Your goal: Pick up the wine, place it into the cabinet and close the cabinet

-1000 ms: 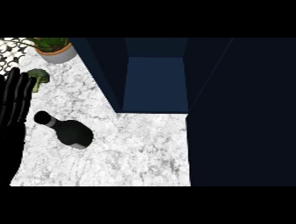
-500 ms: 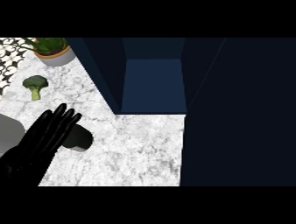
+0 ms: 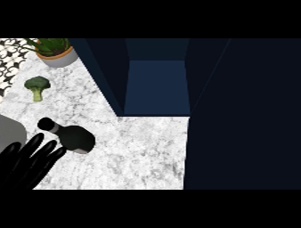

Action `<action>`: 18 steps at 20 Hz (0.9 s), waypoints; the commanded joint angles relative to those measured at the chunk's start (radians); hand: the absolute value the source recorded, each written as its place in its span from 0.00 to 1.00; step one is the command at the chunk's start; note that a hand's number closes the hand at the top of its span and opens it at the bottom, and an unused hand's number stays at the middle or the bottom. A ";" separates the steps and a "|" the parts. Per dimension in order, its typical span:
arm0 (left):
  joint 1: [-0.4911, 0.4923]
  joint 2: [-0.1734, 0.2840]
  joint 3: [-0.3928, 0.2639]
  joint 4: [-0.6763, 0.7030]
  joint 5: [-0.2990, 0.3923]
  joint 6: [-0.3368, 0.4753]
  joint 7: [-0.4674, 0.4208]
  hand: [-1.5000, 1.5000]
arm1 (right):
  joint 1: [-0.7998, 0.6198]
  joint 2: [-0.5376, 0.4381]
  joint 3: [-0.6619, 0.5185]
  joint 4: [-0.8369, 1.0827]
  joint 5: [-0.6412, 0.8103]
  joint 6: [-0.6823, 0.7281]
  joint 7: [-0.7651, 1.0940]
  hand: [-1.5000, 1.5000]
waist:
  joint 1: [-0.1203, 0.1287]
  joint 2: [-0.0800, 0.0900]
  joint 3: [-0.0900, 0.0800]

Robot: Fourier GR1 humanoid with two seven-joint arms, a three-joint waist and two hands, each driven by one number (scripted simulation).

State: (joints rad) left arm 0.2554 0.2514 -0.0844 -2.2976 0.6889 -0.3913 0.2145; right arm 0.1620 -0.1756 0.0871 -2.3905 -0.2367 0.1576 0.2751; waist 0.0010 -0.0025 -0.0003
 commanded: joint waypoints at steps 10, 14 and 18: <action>0.074 0.010 0.062 -0.172 0.099 0.089 0.131 0.00 | -0.033 -0.007 -0.036 -0.117 -0.048 -0.018 0.157 0.00 | 0.003 -0.001 0.000; -0.015 0.036 0.126 -0.177 0.176 0.181 0.209 0.00 | -0.100 0.010 0.006 -0.118 -0.005 -0.063 0.211 0.00 | 0.003 0.000 0.000; -0.026 0.039 0.176 -0.152 0.163 0.149 0.187 0.00 | -0.080 0.029 0.027 -0.116 0.024 -0.075 0.195 0.00 | 0.002 -0.001 0.000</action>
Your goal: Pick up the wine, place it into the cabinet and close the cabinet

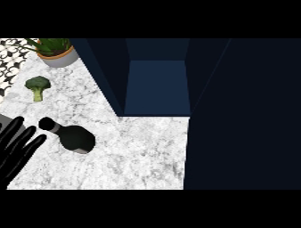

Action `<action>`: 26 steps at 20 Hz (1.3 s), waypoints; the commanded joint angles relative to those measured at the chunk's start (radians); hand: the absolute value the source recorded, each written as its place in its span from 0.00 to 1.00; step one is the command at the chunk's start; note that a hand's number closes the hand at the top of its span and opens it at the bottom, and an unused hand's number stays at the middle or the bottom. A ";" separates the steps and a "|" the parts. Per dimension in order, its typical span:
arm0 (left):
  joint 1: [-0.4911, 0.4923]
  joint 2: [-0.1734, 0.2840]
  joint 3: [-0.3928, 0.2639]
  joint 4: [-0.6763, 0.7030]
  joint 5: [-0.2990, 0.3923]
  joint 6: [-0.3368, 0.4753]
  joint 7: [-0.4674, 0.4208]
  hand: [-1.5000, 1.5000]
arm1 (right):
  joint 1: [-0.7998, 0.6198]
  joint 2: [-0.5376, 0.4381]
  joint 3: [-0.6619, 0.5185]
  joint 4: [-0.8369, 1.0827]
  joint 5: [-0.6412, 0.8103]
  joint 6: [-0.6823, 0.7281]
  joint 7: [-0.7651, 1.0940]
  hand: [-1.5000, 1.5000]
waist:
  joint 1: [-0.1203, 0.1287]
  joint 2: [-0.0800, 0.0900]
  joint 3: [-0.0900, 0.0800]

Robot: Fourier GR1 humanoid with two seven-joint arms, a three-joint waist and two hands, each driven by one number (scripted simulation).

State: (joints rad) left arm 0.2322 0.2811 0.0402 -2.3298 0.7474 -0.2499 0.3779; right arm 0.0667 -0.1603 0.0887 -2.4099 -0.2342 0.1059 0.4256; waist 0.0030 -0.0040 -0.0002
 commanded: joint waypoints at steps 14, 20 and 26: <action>-0.117 0.071 0.287 0.093 0.223 -0.031 0.067 0.00 | -0.035 -0.034 -0.048 -0.184 -0.040 -0.036 0.147 0.00 | -0.009 0.002 0.000; -0.198 0.109 0.304 0.237 0.214 -0.061 0.101 0.00 | -0.064 -0.023 -0.050 -0.132 -0.043 -0.027 0.134 0.00 | -0.010 0.004 0.000; -0.171 0.095 0.309 0.336 0.201 -0.148 0.094 0.00 | -0.036 -0.020 -0.068 -0.208 -0.075 -0.027 0.178 0.00 | -0.015 0.002 0.000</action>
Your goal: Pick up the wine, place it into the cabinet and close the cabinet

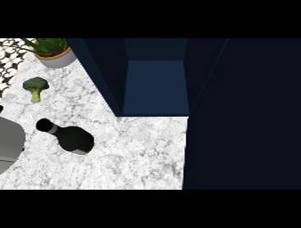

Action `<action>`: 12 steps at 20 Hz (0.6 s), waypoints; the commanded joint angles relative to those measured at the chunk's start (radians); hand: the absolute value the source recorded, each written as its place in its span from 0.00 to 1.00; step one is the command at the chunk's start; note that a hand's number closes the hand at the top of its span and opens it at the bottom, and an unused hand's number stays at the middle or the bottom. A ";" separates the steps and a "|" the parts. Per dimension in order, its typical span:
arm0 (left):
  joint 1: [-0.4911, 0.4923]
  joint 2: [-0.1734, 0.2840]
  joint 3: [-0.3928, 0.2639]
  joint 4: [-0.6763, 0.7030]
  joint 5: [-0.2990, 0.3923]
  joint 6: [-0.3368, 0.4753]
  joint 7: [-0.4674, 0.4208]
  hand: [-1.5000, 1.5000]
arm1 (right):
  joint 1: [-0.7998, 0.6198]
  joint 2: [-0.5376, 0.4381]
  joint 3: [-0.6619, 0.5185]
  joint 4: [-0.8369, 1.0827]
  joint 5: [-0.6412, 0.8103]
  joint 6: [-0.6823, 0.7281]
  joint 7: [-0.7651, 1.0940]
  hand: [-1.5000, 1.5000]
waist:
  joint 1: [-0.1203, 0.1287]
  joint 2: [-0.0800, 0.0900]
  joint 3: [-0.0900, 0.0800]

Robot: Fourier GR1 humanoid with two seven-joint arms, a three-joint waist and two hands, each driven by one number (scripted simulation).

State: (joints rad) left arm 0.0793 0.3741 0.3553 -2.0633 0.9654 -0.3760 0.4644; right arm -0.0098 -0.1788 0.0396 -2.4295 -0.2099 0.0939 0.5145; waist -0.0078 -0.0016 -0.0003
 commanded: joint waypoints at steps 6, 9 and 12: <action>-0.020 -0.028 -0.018 0.242 -0.113 -0.175 -0.065 0.00 | 0.048 0.041 0.042 -0.164 -0.037 -0.018 0.066 0.00 | -0.005 0.001 -0.001; -0.041 -0.040 -0.023 0.295 -0.131 -0.209 -0.084 0.00 | -0.046 0.019 0.035 -0.169 -0.033 -0.055 0.160 0.00 | 0.001 0.001 -0.001; -0.049 -0.052 -0.030 0.291 -0.171 -0.189 -0.082 0.00 | -0.011 0.037 0.040 -0.152 -0.016 -0.034 0.102 0.00 | 0.003 0.000 0.000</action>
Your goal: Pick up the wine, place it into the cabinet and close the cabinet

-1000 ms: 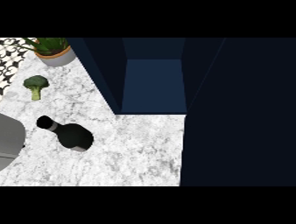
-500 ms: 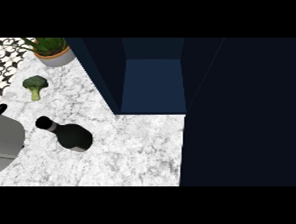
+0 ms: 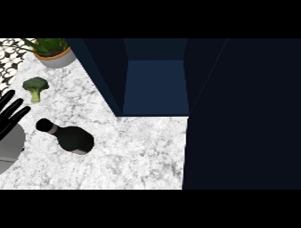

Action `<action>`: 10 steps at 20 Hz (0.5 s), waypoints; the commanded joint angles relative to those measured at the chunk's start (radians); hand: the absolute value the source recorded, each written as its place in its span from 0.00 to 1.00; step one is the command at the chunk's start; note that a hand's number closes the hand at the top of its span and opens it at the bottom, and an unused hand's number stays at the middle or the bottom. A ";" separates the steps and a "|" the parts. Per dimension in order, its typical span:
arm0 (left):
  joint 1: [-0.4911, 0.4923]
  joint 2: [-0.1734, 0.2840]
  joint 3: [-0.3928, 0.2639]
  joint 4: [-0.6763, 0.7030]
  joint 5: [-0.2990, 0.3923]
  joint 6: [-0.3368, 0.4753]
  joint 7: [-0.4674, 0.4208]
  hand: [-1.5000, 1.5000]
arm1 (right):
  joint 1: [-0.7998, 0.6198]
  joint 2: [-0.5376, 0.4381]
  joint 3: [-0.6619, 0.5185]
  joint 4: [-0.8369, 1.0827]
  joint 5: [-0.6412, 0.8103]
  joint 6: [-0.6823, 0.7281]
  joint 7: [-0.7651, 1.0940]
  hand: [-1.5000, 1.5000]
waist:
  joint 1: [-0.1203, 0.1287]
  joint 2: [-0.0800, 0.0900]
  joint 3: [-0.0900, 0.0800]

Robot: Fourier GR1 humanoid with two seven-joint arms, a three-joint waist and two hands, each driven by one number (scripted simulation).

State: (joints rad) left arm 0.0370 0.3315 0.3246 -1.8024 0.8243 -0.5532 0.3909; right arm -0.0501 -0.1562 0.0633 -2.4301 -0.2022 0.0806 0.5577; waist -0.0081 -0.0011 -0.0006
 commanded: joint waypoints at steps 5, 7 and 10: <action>-0.061 -0.037 0.033 0.216 -0.159 -0.093 -0.156 0.00 | -0.031 -0.002 -0.044 -0.123 -0.077 -0.022 0.083 0.00 | 0.001 0.001 0.000; -0.073 -0.050 0.033 0.201 -0.194 -0.074 -0.181 0.00 | -0.002 0.011 -0.035 -0.143 -0.063 -0.026 0.087 0.00 | 0.000 0.000 0.000; -0.051 -0.073 0.022 0.227 -0.244 -0.097 -0.230 0.00 | 0.048 0.013 -0.045 -0.152 -0.074 0.010 0.043 0.00 | 0.001 0.000 0.000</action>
State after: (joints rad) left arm -0.0209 0.2660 0.3350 -1.6212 0.6222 -0.6148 0.2194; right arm -0.0659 -0.1581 0.0294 -2.4316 -0.2014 0.0916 0.5726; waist -0.0090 -0.0012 -0.0004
